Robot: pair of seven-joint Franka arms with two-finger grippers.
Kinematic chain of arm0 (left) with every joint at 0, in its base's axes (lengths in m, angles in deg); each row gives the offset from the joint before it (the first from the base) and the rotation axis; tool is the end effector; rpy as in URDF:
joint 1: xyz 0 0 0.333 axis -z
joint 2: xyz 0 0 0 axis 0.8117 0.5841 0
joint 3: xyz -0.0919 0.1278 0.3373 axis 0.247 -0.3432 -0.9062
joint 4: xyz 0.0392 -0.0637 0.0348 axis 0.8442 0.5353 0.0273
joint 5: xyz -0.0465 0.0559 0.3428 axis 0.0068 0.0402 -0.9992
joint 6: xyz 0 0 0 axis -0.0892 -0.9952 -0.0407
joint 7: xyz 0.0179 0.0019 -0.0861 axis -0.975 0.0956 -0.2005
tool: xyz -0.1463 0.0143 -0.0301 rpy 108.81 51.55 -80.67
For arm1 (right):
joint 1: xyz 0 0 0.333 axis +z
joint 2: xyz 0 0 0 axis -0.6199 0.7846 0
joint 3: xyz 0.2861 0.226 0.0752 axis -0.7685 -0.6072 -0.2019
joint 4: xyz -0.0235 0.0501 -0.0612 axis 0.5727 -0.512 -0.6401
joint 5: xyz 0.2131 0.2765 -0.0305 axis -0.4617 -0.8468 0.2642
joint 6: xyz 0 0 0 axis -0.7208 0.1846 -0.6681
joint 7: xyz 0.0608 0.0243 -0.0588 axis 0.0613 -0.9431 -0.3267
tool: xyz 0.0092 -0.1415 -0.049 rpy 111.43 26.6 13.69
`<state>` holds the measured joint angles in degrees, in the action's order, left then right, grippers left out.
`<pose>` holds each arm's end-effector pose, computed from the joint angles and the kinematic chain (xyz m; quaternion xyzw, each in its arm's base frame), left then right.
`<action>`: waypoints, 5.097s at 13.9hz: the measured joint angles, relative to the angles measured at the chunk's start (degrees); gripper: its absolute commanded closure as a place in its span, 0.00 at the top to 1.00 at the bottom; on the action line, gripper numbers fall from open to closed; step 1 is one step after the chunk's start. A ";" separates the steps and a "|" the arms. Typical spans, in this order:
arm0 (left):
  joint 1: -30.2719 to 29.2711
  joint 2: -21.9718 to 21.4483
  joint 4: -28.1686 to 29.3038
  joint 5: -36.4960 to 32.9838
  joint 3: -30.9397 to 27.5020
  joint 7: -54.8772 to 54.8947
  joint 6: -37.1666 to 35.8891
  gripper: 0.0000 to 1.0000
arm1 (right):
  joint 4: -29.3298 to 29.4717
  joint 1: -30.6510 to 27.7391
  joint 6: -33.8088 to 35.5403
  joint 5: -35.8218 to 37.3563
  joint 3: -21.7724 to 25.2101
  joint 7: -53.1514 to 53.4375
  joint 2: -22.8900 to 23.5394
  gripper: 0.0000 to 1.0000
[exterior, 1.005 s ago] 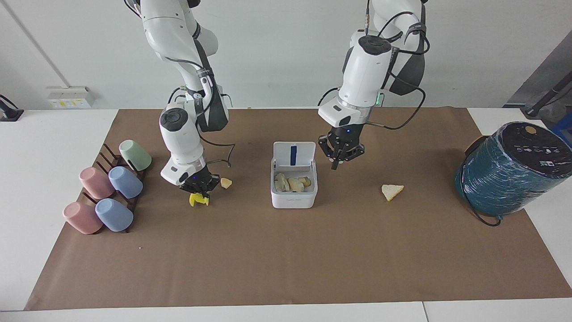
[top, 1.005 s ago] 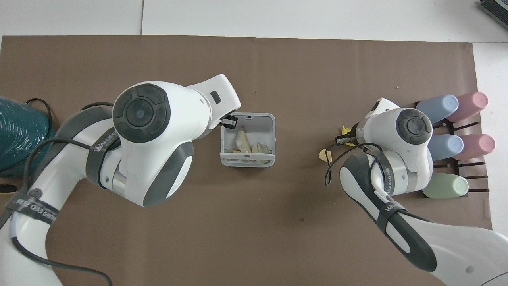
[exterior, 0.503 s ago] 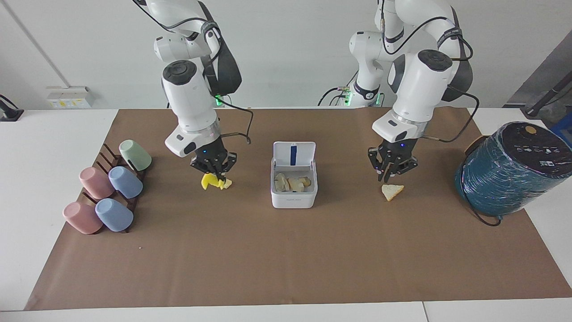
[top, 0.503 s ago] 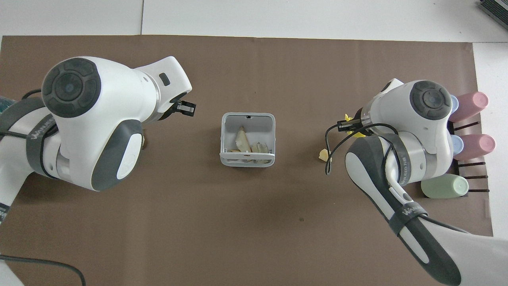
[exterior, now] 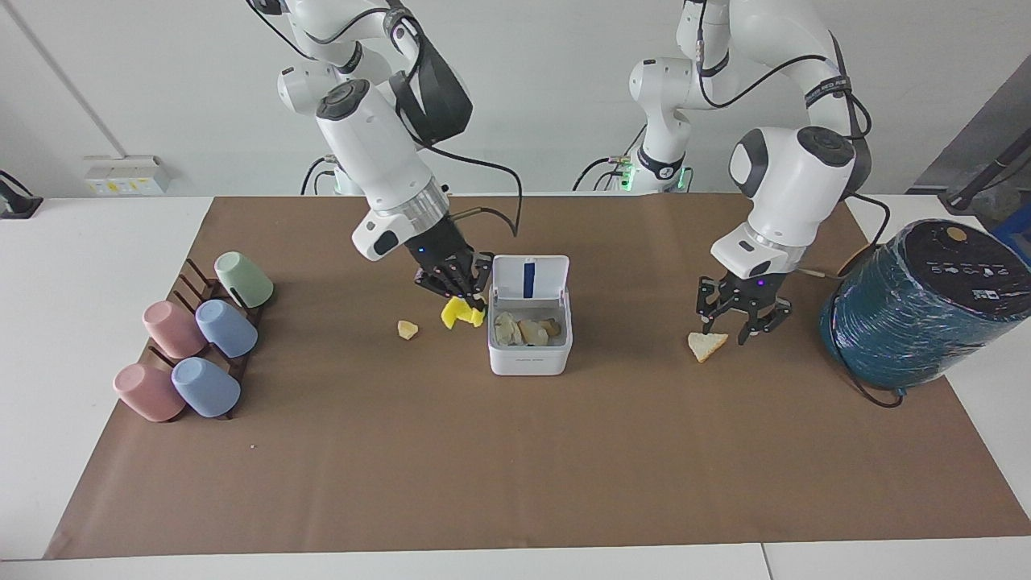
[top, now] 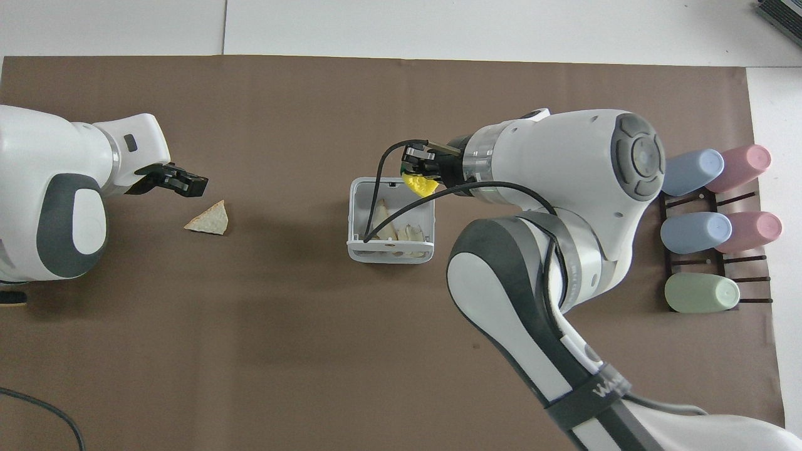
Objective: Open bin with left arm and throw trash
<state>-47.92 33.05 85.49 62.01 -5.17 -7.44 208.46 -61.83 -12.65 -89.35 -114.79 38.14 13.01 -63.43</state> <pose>0.5787 -0.0598 0.4573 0.9575 -0.2680 0.0968 0.0449 0.5781 0.3303 0.5238 -0.9428 0.1558 -0.0715 0.2859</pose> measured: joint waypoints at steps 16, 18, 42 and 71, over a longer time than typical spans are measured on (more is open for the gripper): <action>-2.05 2.33 17.28 0.67 0.93 32.50 14.93 0.56 | -1.70 2.01 -1.25 -1.34 0.04 2.91 4.99 1.00; -1.98 2.22 17.23 0.67 1.17 32.52 15.13 0.18 | -1.55 1.95 -1.35 -0.45 0.33 2.91 4.17 1.00; 23.12 1.75 -3.79 0.81 2.06 -12.50 4.18 0.00 | -31.21 -12.95 -7.02 17.13 0.96 -59.66 -5.50 1.00; 3.72 -13.44 -4.58 -1.31 -0.56 -13.85 -21.81 1.00 | -13.39 -11.69 4.89 16.04 0.61 -34.20 -4.77 0.00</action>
<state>-44.20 19.61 80.91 60.70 -5.73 -21.28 186.65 -75.22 -24.35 -84.46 -98.75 38.75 -21.19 -68.20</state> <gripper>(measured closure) 0.000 0.921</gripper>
